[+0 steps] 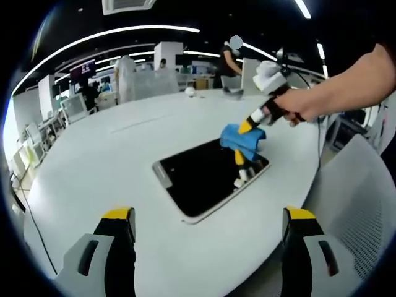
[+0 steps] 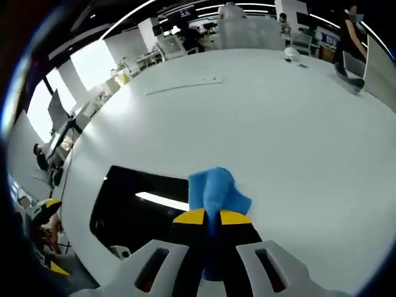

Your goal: Wipe the mirror surface with the cleaning cloth until all visible marks leave the cleaned area.

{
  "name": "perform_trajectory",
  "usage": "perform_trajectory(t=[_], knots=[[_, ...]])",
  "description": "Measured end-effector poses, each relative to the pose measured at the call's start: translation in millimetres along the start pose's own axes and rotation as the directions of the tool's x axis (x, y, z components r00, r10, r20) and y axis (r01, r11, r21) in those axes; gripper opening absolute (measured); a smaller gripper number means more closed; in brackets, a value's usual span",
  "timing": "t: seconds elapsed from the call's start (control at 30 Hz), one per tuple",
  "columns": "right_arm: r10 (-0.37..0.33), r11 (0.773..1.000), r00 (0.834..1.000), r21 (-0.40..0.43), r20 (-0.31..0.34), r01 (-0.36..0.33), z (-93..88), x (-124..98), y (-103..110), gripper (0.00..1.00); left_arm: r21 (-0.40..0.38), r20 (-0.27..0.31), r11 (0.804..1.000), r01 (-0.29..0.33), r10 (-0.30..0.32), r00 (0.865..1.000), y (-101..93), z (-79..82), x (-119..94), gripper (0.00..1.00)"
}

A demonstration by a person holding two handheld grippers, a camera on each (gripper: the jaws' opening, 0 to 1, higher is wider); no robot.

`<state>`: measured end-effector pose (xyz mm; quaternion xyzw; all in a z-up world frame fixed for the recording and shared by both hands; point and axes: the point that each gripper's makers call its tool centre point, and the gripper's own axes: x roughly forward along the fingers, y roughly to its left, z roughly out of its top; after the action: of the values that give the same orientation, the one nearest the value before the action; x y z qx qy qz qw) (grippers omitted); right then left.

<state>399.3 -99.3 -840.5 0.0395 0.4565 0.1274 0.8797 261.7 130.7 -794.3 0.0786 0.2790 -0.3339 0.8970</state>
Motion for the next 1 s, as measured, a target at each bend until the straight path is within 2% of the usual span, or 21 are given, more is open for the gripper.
perform_trajectory(t=[0.1, 0.4, 1.0], knots=[[0.005, 0.998, 0.999, -0.058, -0.037, -0.007, -8.4, 5.8, 7.7, 0.01, -0.004, -0.002, 1.0, 0.002, -0.002, 1.0, -0.5, -0.6, 0.1, 0.99], [0.001, 0.993, 0.999, -0.116, -0.043, -0.006, -5.1, 11.4, 20.6, 0.01, -0.001, -0.007, 1.0, 0.01, -0.01, 1.0, -2.4, -1.0, 0.9, 0.99], [0.037, 0.997, 0.999, -0.06, -0.04, -0.04, 0.6, 18.9, 38.6, 0.02, -0.01, 0.004, 1.0, 0.013, -0.013, 1.0, -2.3, 0.3, 1.0, 0.99]])
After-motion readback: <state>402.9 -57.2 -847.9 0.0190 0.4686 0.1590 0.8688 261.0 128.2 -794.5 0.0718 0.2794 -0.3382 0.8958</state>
